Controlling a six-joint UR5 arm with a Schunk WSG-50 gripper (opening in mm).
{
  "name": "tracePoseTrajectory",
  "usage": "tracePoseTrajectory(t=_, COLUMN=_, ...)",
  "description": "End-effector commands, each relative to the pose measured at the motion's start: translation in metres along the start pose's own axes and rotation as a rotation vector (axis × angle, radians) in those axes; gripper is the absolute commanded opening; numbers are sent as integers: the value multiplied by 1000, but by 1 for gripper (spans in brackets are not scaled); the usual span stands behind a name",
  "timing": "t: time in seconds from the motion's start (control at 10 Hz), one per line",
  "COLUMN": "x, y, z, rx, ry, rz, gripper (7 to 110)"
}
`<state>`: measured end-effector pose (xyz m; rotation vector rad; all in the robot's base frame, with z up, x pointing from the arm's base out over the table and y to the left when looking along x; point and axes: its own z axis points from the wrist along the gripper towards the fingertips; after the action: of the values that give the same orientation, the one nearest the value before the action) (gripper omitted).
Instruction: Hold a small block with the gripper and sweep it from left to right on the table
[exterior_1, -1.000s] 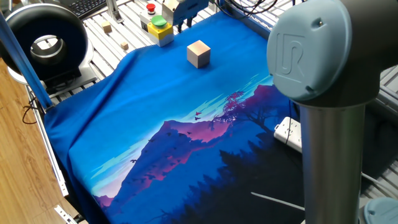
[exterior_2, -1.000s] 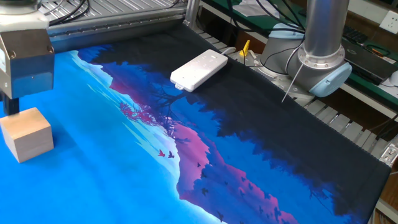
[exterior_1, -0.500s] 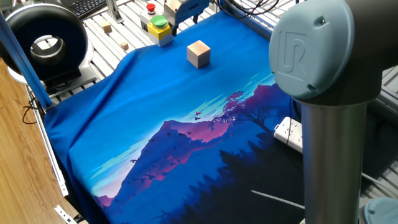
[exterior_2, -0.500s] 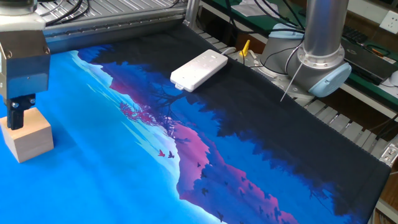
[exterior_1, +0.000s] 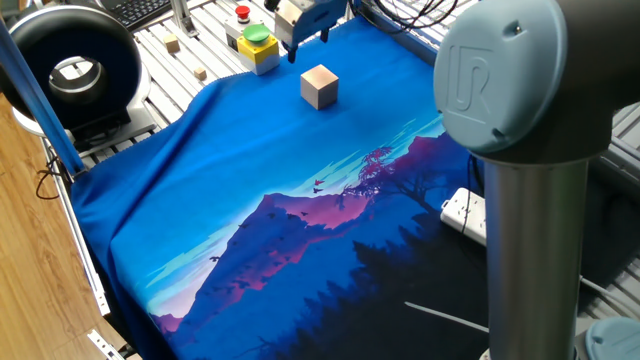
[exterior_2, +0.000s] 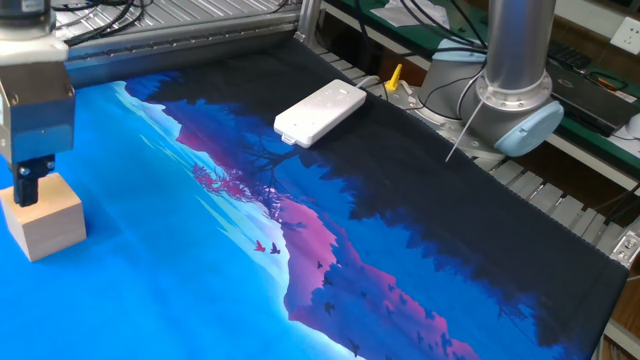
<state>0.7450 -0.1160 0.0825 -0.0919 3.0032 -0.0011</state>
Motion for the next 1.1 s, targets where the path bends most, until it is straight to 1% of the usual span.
tracePoseTrajectory(t=0.0, x=3, y=-2, z=14, rx=-19, ry=2, rz=18, gripper=88)
tracePoseTrajectory(t=0.2, x=5, y=-3, z=23, rx=-18, ry=5, rz=22, gripper=88)
tracePoseTrajectory(t=0.3, x=8, y=-6, z=27, rx=-19, ry=8, rz=21, gripper=88)
tracePoseTrajectory(t=0.6, x=17, y=-8, z=33, rx=-19, ry=9, rz=27, gripper=88)
tracePoseTrajectory(t=0.7, x=21, y=-7, z=34, rx=-21, ry=8, rz=28, gripper=88)
tracePoseTrajectory(t=1.0, x=23, y=0, z=36, rx=-24, ry=8, rz=34, gripper=88)
